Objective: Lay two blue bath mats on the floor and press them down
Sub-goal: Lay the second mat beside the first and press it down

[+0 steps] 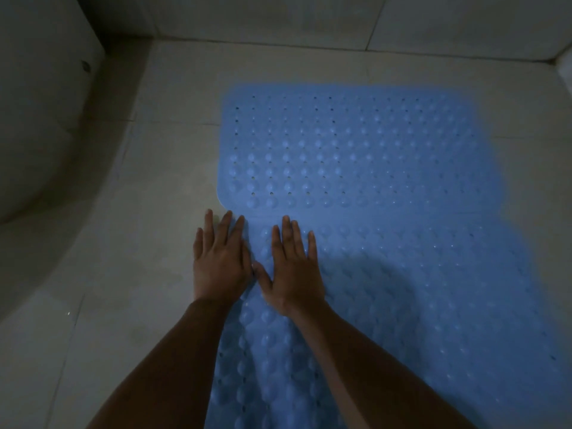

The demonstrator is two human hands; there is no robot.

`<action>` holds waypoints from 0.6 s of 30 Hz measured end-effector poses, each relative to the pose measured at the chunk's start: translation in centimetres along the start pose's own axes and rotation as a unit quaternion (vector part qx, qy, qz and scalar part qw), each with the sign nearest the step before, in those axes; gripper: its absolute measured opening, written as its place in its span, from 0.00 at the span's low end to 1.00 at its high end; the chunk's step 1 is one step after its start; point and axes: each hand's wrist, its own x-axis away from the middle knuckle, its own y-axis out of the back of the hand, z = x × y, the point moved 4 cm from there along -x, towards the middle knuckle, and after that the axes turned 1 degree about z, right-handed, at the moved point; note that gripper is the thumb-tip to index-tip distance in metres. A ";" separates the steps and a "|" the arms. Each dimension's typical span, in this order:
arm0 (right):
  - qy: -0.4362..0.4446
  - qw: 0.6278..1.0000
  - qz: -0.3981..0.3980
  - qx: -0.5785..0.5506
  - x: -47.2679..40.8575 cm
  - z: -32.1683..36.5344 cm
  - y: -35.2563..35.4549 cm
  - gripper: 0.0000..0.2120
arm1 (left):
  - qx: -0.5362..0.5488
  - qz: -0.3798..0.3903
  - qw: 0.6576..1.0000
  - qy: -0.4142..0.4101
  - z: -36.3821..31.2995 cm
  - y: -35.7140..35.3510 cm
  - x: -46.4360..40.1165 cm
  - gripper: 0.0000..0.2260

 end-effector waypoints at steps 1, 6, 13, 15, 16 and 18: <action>0.000 1.000 0.003 -0.006 0.0 0.0 -0.1 0.40 | 0.004 -0.008 1.000 0.008 0.3 -0.3 -0.1 0.24; -0.006 0.990 0.129 -0.056 -0.5 -0.2 0.3 0.47 | 0.010 -0.006 1.000 0.020 0.8 0.7 -0.2 0.25; -0.114 0.955 0.113 -0.251 -5.0 -6.7 10.2 0.20 | 0.045 0.048 0.997 0.034 -5.9 2.4 0.2 0.27; -0.130 0.959 0.055 -0.245 -3.8 -9.7 11.1 0.17 | 0.051 0.078 0.995 -0.026 -9.6 0.5 0.1 0.28; -0.135 0.959 0.034 -0.245 -3.1 -11.2 11.2 0.17 | 0.053 0.088 0.993 -0.057 -11.5 -0.9 0.1 0.28; -0.130 0.963 -0.014 -0.236 -1.9 -13.7 11.1 0.16 | 0.034 0.111 0.988 -0.099 -14.4 -3.8 0.5 0.30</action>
